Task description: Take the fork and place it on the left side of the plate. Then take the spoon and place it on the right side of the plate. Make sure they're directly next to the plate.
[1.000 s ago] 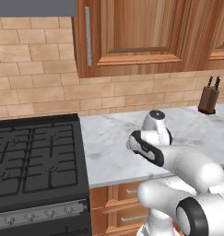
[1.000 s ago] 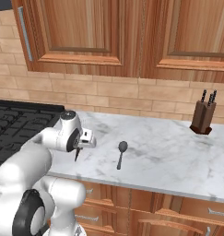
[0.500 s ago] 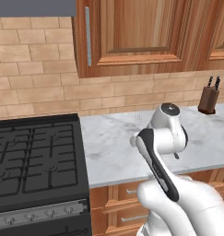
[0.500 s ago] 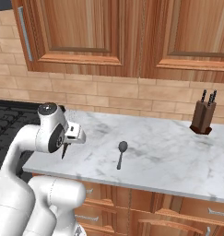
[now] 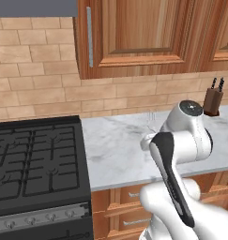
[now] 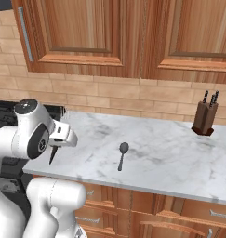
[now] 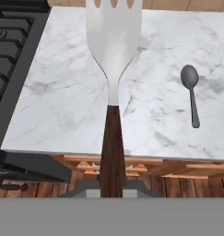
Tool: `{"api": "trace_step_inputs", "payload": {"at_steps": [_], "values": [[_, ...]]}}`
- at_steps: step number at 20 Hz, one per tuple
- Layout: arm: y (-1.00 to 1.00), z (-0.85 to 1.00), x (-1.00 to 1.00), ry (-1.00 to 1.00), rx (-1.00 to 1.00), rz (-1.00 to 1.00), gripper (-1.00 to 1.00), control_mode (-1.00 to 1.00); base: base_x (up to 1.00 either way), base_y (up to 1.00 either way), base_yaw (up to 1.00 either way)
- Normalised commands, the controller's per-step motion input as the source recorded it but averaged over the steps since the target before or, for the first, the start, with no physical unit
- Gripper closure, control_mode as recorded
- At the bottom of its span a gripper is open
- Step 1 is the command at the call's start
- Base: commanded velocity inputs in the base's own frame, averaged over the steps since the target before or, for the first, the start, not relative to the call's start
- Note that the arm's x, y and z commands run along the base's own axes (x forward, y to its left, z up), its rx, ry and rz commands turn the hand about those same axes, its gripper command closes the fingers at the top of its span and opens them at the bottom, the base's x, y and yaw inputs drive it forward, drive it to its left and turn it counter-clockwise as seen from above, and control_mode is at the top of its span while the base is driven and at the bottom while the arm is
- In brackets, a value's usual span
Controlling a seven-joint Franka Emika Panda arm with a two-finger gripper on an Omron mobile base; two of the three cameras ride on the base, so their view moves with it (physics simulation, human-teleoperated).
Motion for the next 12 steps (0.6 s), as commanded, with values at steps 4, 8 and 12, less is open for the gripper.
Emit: {"api": "trace_step_inputs", "payload": {"at_steps": [4,8,12], "values": [[0.0,0.01,-0.87,-0.19,0.0,0.0,1.0,-1.0,0.0,0.0,0.0],[0.0,0.05,-0.19,-0.06,0.0,0.0,1.0,1.0,-0.43,0.0,0.0],[0.0,0.0,0.0,0.0,0.0,0.0,1.0,1.0,-0.68,-0.21,0.01]]}}
